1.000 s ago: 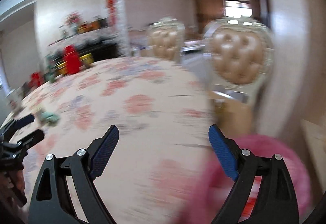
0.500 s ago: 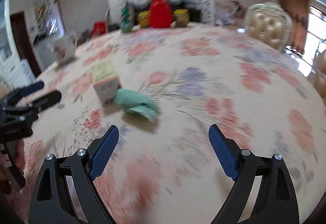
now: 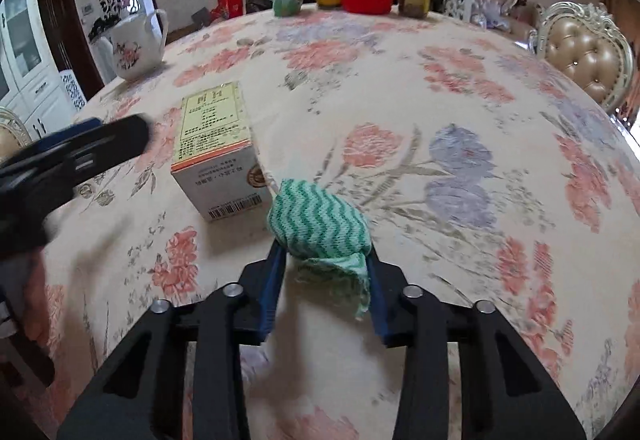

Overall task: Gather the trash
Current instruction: 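Grasp the green zigzag cloth with the right gripper while the left gripper grasps the yellow medicine box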

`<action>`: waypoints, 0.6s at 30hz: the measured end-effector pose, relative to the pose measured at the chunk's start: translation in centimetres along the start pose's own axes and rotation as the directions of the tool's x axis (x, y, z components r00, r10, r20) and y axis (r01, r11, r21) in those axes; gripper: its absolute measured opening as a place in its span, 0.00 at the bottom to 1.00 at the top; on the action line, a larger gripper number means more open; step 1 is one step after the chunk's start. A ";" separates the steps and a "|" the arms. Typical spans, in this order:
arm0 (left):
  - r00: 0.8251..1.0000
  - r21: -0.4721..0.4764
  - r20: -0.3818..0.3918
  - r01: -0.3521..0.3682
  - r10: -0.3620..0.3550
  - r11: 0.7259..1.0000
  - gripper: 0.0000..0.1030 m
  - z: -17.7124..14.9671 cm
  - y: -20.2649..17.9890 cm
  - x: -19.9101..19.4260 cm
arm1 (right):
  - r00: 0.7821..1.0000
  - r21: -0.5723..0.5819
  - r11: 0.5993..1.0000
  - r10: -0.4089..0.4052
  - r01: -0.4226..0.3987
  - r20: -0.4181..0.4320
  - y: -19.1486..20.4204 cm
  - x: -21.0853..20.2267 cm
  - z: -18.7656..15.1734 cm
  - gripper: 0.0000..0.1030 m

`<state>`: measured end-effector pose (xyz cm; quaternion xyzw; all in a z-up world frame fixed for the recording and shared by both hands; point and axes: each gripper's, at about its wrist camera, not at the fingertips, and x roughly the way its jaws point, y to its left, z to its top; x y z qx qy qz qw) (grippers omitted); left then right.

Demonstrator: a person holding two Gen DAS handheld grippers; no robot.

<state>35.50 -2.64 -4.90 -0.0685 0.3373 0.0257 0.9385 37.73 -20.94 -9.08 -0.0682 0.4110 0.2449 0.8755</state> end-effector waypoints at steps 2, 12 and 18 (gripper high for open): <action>1.000 -0.028 -0.021 0.008 -0.008 1.000 0.95 0.5 -0.8 1.4 | 1.000 0.016 1.000 -0.010 0.010 0.017 -0.7 -0.9 -0.6 0.33; 0.983 -0.042 -0.138 -0.126 0.119 0.991 0.92 2.0 -4.6 8.0 | 0.997 0.080 0.997 0.005 -0.011 0.079 -3.1 -3.9 -2.1 0.33; 0.992 0.031 -0.081 -0.095 0.097 0.995 0.59 -0.4 -4.8 5.3 | 0.996 0.093 0.996 -0.006 -0.003 0.090 -3.3 -4.4 -2.8 0.33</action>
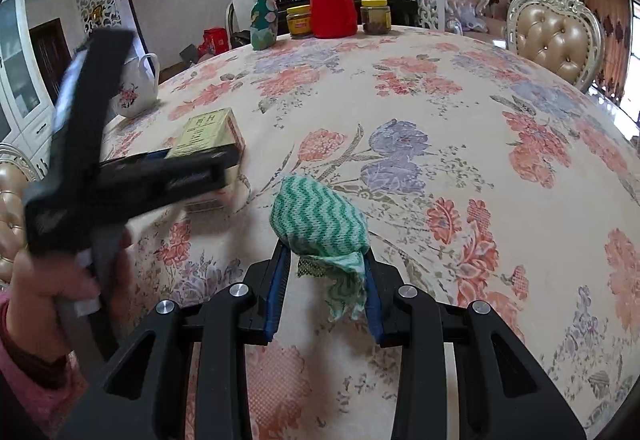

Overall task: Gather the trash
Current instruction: 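Grasp the green zigzag cloth with the right gripper while the left gripper grasps the yellow medicine box, then carry the yellow box and green cloth in both grippers to the pink bin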

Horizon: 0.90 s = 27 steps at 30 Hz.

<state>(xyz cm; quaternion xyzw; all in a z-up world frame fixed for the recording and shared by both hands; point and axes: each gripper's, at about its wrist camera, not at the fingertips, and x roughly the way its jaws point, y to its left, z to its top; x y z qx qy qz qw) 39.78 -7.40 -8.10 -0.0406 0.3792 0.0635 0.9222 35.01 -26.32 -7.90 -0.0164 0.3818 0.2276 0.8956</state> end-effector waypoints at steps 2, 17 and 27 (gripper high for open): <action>1.000 0.027 0.017 0.023 -0.024 0.999 0.57 -1.1 0.1 -1.3 | 1.000 0.004 1.000 -0.003 0.003 0.006 0.1 -0.4 -0.1 0.33; 0.982 0.106 0.121 0.132 -0.145 0.985 0.48 -9.5 0.9 -12.2 | 0.997 0.008 0.998 -0.056 0.056 0.055 2.8 -6.7 -4.4 0.33; 0.967 0.141 0.179 0.160 -0.184 0.977 0.48 -13.6 1.1 -17.4 | 0.993 0.043 0.996 -0.076 0.072 0.086 4.3 -10.8 -8.4 0.33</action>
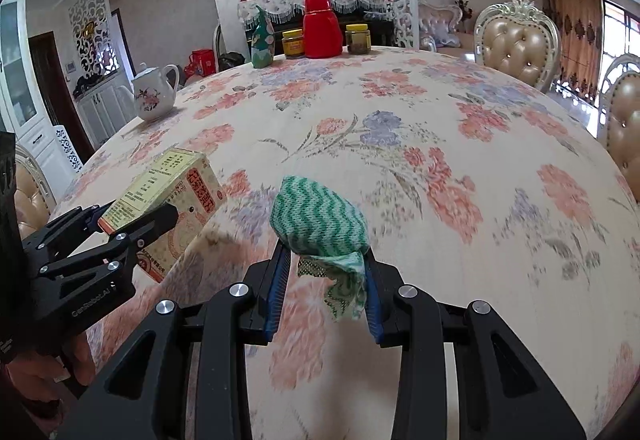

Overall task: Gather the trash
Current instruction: 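Carry the yellow box and green cloth in both grippers to the pink bin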

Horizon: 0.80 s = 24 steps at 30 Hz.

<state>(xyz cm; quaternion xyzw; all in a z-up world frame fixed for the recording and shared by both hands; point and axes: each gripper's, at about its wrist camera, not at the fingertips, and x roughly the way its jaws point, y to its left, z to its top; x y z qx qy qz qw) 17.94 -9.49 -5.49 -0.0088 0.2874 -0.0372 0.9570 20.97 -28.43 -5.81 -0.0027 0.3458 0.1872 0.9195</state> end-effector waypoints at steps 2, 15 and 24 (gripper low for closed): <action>1.000 0.000 0.020 0.004 -0.004 1.000 0.48 -0.4 -0.2 -1.0 | 1.000 0.011 1.000 0.005 -0.005 0.002 0.1 -0.6 -0.7 0.33; 0.996 0.032 0.065 0.058 -0.060 0.998 0.48 -1.8 -2.4 -4.7 | 0.998 0.046 0.999 0.006 -0.009 0.059 0.0 -4.8 -3.3 0.33; 0.987 0.077 0.104 0.115 -0.122 0.990 0.48 -2.2 -5.0 -6.2 | 0.995 0.089 0.996 -0.024 0.015 0.095 -1.7 -7.7 -5.0 0.33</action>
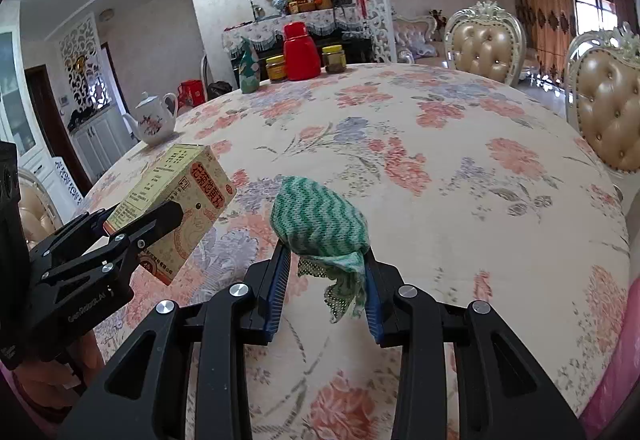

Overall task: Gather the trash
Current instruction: 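Carry the yellow box and green cloth in both grippers to the pink bin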

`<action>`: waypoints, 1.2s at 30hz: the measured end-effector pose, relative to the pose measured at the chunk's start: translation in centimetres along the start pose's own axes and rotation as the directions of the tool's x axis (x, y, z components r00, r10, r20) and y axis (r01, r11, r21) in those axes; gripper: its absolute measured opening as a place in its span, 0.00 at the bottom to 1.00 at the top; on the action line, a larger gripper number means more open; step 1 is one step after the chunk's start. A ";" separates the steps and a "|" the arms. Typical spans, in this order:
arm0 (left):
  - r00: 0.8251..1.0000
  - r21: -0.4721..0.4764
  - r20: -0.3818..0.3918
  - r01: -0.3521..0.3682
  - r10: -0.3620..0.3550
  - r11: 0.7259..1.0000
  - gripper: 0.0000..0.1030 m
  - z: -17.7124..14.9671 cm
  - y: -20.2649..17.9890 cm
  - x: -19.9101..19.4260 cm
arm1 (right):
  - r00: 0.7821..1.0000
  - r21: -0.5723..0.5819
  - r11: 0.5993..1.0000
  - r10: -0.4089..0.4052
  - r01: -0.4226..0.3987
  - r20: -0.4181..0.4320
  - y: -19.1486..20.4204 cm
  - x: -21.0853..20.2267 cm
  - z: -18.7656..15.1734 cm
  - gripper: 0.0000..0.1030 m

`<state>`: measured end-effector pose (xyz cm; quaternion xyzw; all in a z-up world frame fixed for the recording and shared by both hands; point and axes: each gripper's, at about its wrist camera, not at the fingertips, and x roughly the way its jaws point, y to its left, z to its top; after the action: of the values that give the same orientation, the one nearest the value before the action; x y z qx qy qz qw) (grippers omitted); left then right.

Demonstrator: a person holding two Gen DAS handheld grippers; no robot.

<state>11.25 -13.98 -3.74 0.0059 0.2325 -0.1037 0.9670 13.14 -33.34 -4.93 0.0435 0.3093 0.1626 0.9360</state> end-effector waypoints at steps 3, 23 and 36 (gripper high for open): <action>1.000 0.013 0.006 0.023 -0.023 1.000 0.48 0.0 -1.0 -0.1 | 1.000 0.012 1.000 -0.009 0.008 0.008 -0.8 -0.5 -0.3 0.33; 0.971 0.157 0.061 0.219 -0.231 0.963 0.48 0.2 -9.3 -1.4 | 0.976 0.090 0.986 -0.156 0.144 0.150 -6.8 -9.0 -2.6 0.33; 0.892 0.243 0.026 0.433 -0.452 0.868 0.48 1.7 -17.7 -0.5 | 0.917 0.246 0.918 -0.358 0.311 0.176 -13.8 -15.5 -5.2 0.33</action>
<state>8.01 -31.31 -1.36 0.0604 0.1743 -0.3490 0.9188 2.15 -51.63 -2.88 0.1073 0.2236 -0.0403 0.9679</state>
